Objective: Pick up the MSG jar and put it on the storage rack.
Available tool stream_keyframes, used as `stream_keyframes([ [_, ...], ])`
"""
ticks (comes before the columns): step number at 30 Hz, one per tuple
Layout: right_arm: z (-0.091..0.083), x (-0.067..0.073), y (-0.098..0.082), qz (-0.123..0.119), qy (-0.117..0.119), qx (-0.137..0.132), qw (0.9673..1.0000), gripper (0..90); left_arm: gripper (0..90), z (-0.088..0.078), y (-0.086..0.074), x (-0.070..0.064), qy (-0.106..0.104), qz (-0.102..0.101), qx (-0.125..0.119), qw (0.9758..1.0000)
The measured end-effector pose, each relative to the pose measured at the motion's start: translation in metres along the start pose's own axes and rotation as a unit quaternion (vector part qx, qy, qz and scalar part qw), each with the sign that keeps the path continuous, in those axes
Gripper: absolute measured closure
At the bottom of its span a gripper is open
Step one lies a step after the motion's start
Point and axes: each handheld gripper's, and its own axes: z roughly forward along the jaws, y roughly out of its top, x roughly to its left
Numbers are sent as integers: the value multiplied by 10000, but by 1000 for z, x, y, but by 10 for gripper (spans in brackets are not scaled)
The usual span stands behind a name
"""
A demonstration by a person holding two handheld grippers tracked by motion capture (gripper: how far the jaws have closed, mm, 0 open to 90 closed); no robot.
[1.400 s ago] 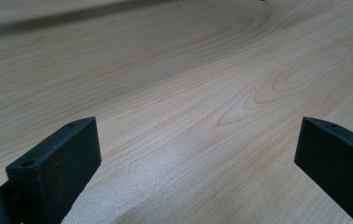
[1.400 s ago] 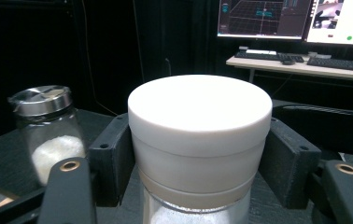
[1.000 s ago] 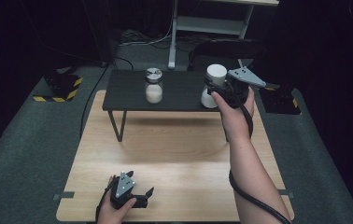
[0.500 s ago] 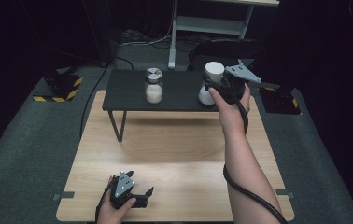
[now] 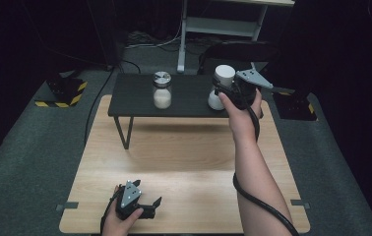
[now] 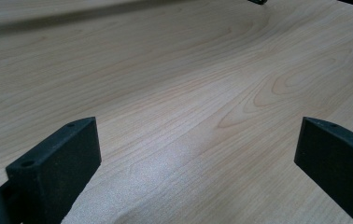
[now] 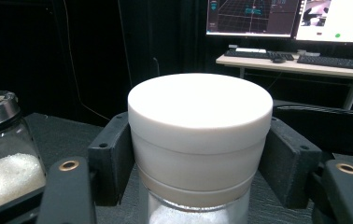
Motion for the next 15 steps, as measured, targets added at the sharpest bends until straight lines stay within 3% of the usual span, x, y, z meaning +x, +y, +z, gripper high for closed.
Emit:
stream_keyframes([
  [12,-1,0,2,-10,8,28,10000,335,6,0,0,0,-12,-2,5,10000],
  [15,0,-3,2,49,37,60,10000,291,6,0,0,1,-18,-13,12,10000],
])
